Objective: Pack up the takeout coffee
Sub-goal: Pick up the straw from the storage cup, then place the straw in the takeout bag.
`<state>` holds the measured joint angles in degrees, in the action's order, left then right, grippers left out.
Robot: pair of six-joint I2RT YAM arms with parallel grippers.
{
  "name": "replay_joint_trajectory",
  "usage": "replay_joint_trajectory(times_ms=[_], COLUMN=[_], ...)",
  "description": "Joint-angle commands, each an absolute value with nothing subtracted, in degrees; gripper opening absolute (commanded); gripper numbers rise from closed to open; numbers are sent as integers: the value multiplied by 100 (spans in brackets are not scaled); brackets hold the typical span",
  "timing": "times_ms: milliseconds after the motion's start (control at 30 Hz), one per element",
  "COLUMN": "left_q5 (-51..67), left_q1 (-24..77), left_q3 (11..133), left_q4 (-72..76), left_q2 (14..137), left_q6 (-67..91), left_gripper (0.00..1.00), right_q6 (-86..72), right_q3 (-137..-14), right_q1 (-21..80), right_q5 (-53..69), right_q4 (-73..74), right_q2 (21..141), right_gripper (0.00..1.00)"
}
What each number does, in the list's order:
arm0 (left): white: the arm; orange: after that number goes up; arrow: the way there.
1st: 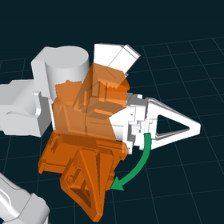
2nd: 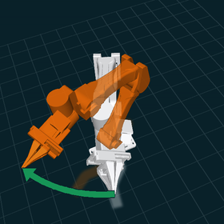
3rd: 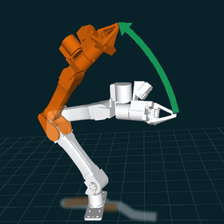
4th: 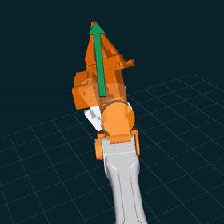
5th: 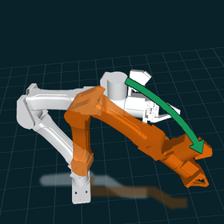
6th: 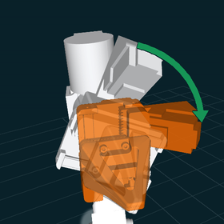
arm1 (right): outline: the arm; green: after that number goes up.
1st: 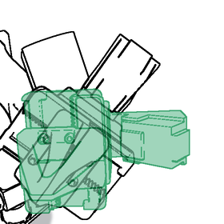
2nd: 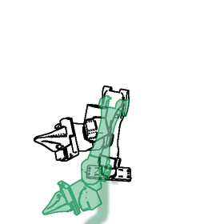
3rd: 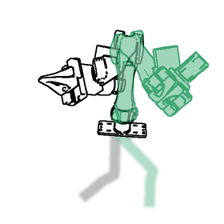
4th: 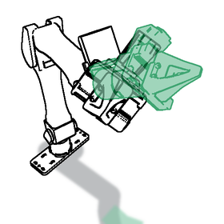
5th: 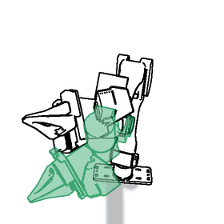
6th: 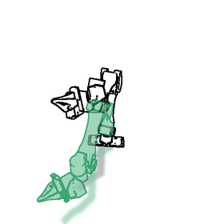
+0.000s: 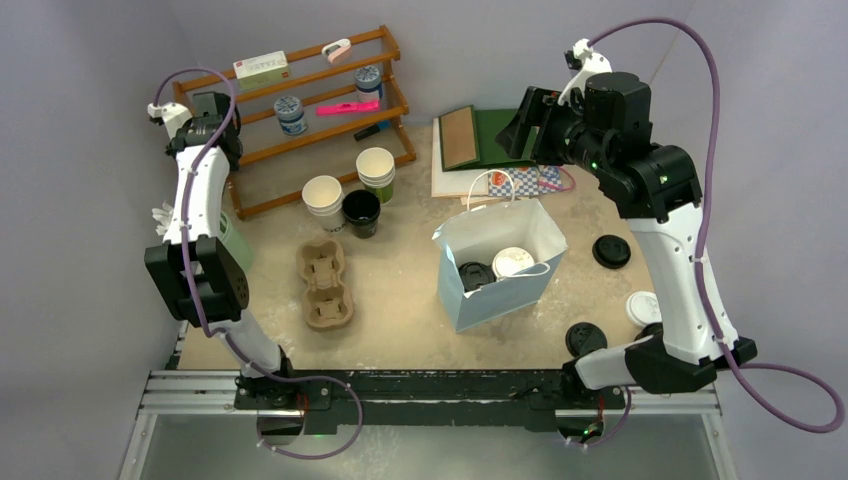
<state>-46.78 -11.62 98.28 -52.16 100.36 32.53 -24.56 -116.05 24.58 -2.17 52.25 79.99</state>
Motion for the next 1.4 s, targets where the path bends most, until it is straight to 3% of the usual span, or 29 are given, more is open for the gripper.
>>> replay_joint_trajectory(times_ms=[0,200,400,500,633,800,900,1100,1233,1367], left_q5=[-4845,-5493,-5037,-4006,-1916,943,2491,3568,4187,4458], left_q1=[-1176,-710,-473,-299,-211,-182,205,2125,2779,2974], left_q3=[10312,11056,11819,11948,11156,11903,12000,12112,12810,12439], left_q4=[-5602,-6330,-6303,-5067,-2383,-1584,-1155,-639,-1231,-1578], left_q2=[9869,9395,8995,8436,7568,8032,8403,8830,9147,8873], left_q6=[3719,4541,4905,4448,4391,5393,5975,6136,6086,5871], left_gripper=[0,0,0,0,0,0,0,0,0,0], right_q6=[-2306,-2211,-2181,-2146,-2118,-2111,-2148,-2208,-2152,-2183], right_q3=[-11782,-11742,-11557,-11525,-11390,-11088,-11029,-10485,-10149,-9810], right_q1=[2435,2435,2437,2435,2435,2435,2435,2435,2436,2437], right_q5=[-151,-117,-90,-93,-122,-458,-1336,-3431,-3883,-3946], right_q4=[5021,5030,4928,4930,4857,4703,4879,4852,4747,4613], right_q2=[7949,7926,7819,7792,7700,7462,7378,7084,6900,6702], right_gripper=[75,76,76,76,77,77,77,79,79,79])
